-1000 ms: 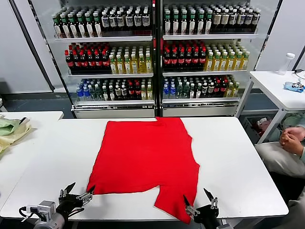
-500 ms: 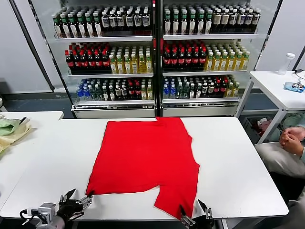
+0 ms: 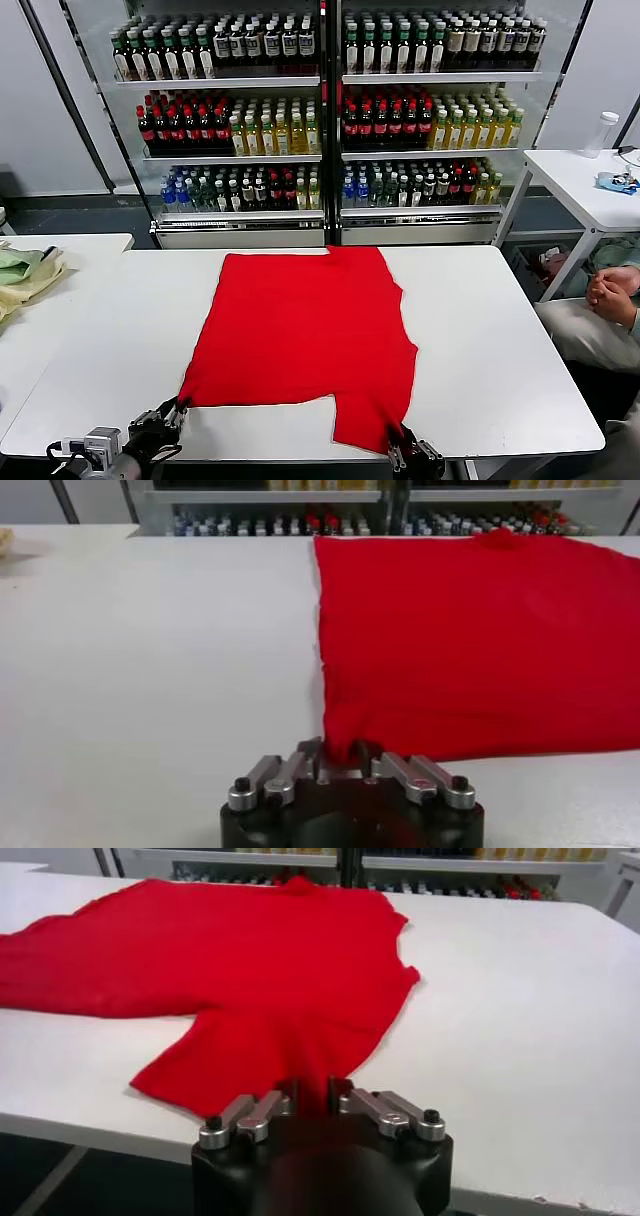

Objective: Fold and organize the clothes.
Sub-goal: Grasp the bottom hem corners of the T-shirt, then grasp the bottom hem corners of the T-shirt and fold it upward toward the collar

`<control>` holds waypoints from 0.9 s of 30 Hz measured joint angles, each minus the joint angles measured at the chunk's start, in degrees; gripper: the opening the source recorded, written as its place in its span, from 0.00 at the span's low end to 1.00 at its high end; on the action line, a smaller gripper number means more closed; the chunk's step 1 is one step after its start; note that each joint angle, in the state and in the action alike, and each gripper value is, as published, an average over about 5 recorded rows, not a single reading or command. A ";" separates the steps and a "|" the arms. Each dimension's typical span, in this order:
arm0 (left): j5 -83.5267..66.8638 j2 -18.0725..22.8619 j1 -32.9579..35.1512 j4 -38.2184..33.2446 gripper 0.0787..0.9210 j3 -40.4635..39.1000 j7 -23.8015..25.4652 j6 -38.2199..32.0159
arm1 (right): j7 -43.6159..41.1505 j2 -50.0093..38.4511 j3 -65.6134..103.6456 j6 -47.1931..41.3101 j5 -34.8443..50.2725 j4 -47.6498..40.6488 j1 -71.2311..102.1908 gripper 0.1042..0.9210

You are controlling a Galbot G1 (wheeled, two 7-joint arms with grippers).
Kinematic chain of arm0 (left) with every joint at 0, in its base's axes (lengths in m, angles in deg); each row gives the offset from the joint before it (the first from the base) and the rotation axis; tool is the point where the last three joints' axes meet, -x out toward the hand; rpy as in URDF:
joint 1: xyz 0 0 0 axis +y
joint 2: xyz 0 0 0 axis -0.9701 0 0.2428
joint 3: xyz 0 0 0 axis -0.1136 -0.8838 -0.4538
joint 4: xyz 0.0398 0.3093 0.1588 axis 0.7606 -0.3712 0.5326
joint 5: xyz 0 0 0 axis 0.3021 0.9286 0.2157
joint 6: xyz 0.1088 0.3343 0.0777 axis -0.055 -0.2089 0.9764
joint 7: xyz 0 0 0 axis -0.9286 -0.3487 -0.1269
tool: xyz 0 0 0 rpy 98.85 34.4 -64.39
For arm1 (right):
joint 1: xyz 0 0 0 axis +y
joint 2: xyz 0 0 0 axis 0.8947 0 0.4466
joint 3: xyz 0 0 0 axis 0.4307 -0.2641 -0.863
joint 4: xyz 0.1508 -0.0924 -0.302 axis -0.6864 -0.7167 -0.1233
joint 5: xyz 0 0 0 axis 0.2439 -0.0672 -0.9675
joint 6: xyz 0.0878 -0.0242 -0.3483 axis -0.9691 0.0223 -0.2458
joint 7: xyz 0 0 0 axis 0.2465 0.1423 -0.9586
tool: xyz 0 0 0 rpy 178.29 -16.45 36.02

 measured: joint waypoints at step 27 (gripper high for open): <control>-1.23 -3.73 17.86 -14.90 0.00 7.45 -5.44 -0.72 | -5.21 -4.54 13.26 -0.60 0.38 12.68 9.30 0.01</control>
